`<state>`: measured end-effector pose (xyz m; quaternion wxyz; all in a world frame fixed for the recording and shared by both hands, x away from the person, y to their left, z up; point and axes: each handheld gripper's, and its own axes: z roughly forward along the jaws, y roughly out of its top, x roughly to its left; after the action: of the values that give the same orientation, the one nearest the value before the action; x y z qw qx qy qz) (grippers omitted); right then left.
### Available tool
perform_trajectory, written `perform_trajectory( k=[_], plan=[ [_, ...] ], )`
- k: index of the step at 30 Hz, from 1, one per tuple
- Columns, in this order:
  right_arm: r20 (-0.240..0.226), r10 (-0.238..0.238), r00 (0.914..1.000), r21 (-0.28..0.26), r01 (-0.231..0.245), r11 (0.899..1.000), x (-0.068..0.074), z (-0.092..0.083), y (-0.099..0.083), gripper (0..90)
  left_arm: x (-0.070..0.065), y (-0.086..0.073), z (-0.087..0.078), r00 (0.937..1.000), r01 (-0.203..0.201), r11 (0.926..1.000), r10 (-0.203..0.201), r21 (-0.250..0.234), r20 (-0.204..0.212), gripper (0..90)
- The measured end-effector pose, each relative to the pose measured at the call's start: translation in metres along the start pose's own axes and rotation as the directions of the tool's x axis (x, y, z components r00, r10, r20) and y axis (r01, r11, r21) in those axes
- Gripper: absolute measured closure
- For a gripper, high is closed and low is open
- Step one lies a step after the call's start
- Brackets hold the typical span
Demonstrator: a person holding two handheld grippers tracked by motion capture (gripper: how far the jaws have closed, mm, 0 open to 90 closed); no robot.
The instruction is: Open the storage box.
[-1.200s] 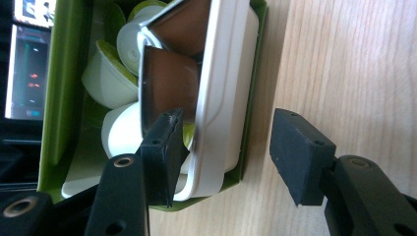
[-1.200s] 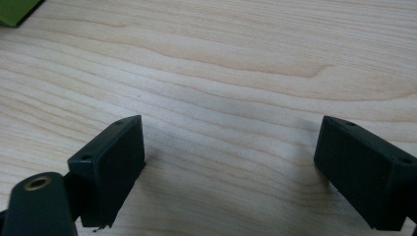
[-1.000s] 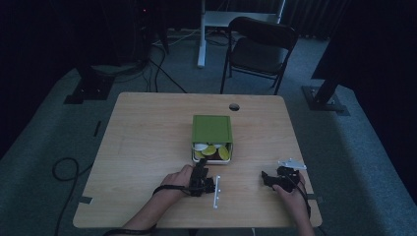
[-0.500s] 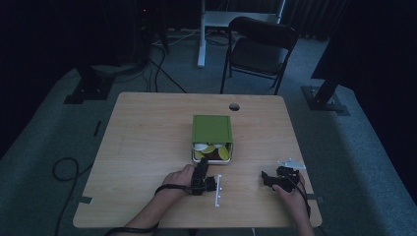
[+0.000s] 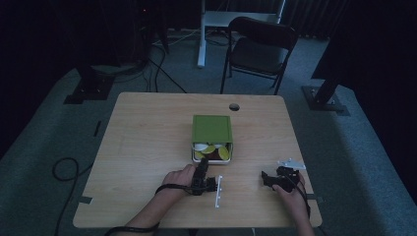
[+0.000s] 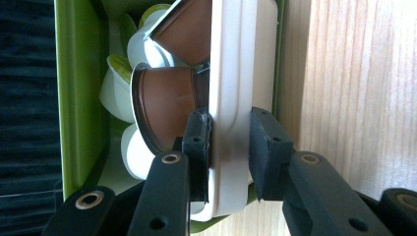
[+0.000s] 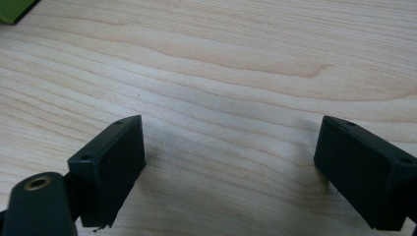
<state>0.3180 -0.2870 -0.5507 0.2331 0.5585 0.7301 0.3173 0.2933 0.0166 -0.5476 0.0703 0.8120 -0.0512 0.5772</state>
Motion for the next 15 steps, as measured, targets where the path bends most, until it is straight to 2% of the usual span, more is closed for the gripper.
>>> perform_trajectory(
  k=[15],
  plan=[
    [0.001,-0.002,1.0,0.0,0.002,1.0,0.0,0.0,0.0,11.5,-0.003,0.0,-0.013,0.9999,-0.009,0.9998,0.009,-0.019,0.013,72.0]
  ],
)
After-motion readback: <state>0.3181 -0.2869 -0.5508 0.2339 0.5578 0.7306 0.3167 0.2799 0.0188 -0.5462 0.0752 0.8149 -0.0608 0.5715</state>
